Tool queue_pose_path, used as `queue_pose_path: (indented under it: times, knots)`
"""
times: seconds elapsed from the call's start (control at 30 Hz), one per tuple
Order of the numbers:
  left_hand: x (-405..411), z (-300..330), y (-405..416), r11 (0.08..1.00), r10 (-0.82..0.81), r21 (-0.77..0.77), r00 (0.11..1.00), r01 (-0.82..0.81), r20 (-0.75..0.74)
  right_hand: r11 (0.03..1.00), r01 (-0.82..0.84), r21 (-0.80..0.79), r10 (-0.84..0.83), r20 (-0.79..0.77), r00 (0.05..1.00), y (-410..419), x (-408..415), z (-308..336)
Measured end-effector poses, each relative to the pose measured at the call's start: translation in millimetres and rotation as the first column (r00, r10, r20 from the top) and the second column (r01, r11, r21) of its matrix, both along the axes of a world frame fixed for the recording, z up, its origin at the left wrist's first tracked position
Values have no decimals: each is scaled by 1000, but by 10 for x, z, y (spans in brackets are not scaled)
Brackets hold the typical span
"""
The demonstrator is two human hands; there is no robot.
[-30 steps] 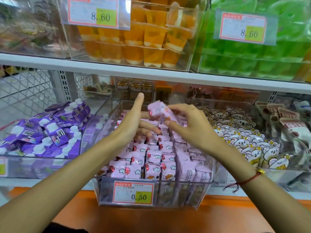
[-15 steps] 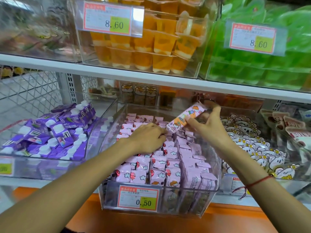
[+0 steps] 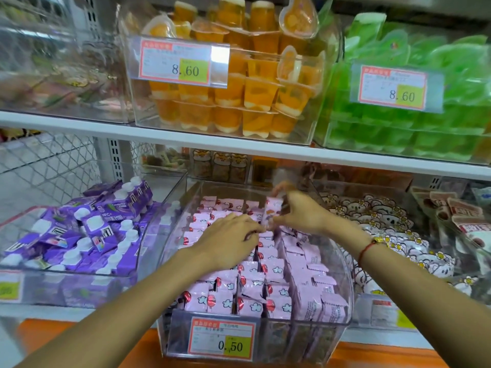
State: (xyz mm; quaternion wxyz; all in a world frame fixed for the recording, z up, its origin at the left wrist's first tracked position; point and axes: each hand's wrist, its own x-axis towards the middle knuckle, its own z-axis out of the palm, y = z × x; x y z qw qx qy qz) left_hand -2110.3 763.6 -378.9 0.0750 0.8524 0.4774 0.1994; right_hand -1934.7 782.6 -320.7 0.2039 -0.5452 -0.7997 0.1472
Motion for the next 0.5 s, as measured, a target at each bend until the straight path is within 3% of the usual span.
queue_pose_path:
  times: [0.13,0.27,0.37,0.43,0.5]
  knots:
    - [7,37,-51,999,30,11,999,-31,43,995,-61,-76,76,210,975,23,-42,-95]
    - [13,61,-15,1000,13,0,1000,-13,-1,979,-96,-178,150,325,934,18,-64,-85]
    - [32,70,32,997,6,-72,1000,-8,-21,980,-63,-191,111,254,961,65,-14,-34]
    - [41,55,41,997,13,-79,1000,-14,-25,995,-6,-104,25,184,983,127,30,-30]
    - [39,26,37,999,8,-53,1000,-9,-9,997,77,-12,-73,208,975,198,47,-48]
